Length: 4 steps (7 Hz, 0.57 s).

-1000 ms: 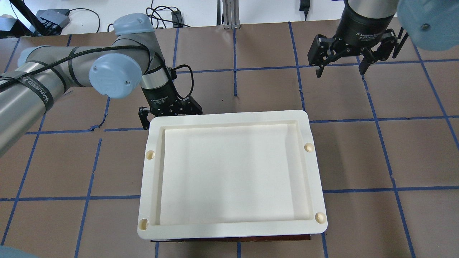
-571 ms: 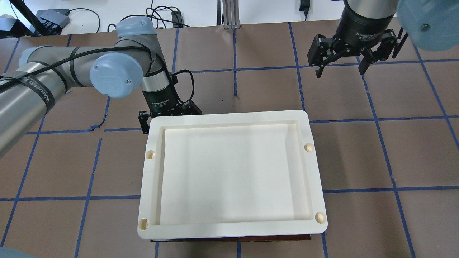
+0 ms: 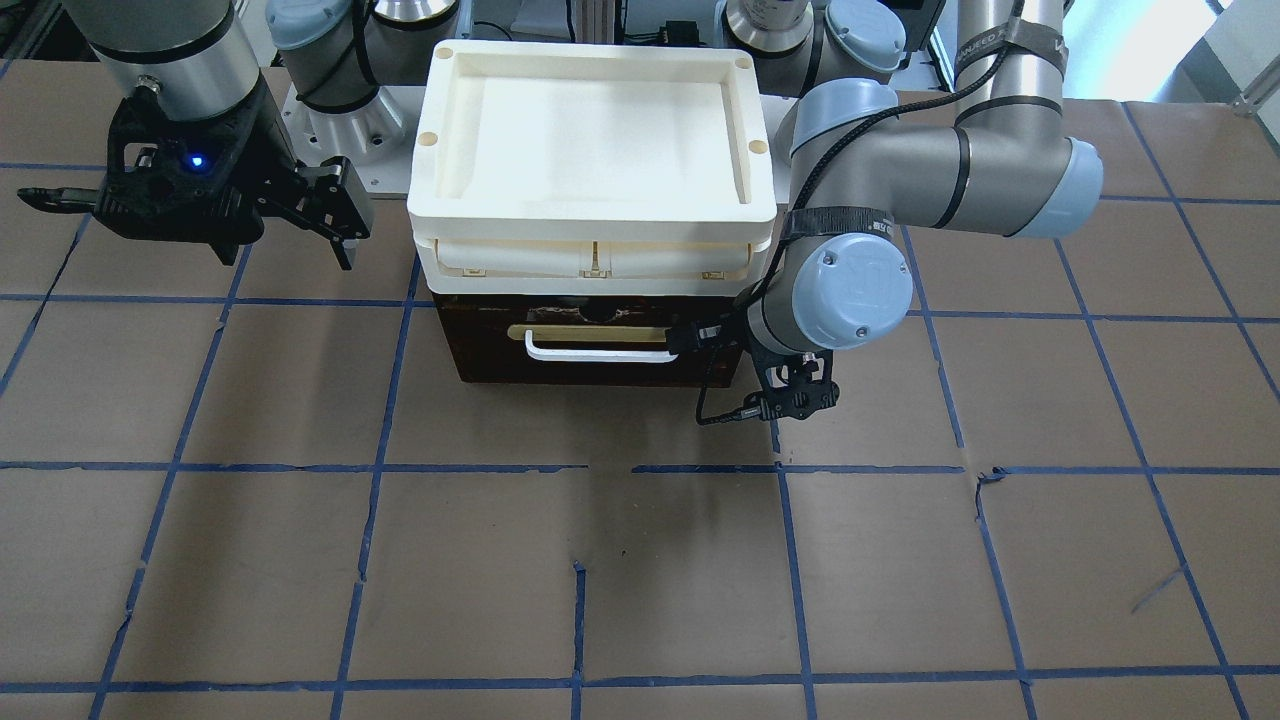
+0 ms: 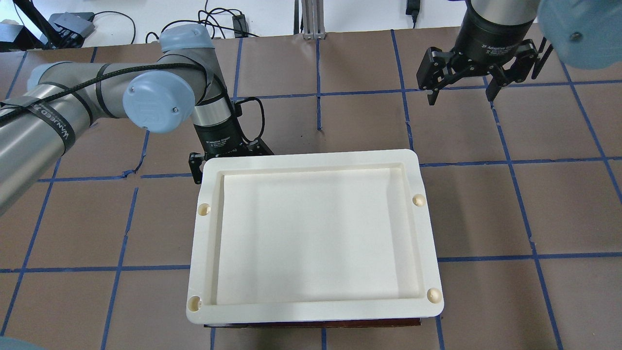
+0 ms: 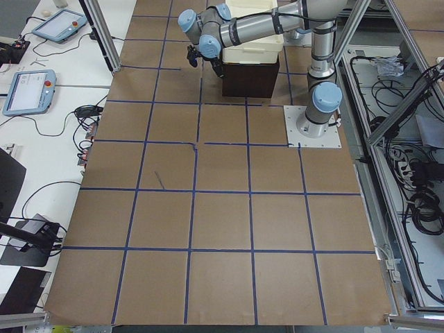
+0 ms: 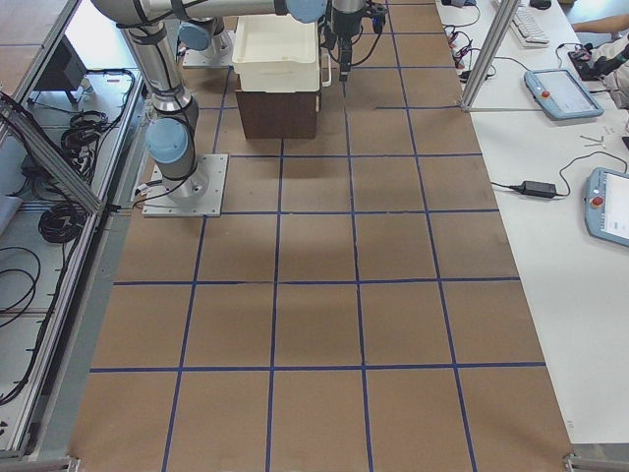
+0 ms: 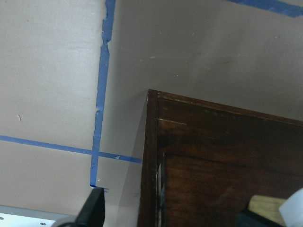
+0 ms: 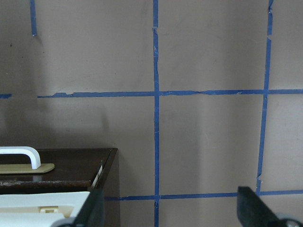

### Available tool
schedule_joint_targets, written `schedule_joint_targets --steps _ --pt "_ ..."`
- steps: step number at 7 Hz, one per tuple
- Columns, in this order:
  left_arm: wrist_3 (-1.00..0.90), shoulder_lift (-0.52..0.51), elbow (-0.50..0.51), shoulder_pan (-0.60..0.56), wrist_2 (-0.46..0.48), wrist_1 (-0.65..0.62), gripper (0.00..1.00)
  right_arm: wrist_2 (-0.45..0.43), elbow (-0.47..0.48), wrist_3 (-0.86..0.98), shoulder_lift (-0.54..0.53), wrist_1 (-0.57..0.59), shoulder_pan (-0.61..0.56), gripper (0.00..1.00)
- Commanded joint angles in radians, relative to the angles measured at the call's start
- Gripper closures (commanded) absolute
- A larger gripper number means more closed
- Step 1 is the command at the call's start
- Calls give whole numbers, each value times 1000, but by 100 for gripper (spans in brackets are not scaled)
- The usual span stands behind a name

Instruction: Put scissors in drawer and close it

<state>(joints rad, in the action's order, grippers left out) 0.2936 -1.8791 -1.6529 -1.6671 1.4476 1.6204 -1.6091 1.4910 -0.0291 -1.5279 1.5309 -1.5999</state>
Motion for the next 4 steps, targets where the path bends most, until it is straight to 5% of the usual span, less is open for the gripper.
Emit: schedule_joint_targets --steps 1,4 --pt "-28 2 16 3 7 -156 0 0 0 0 0 0 0 0" --pt "-92 6 33 15 16 -356 0 0 0 0 0 0 0 0"
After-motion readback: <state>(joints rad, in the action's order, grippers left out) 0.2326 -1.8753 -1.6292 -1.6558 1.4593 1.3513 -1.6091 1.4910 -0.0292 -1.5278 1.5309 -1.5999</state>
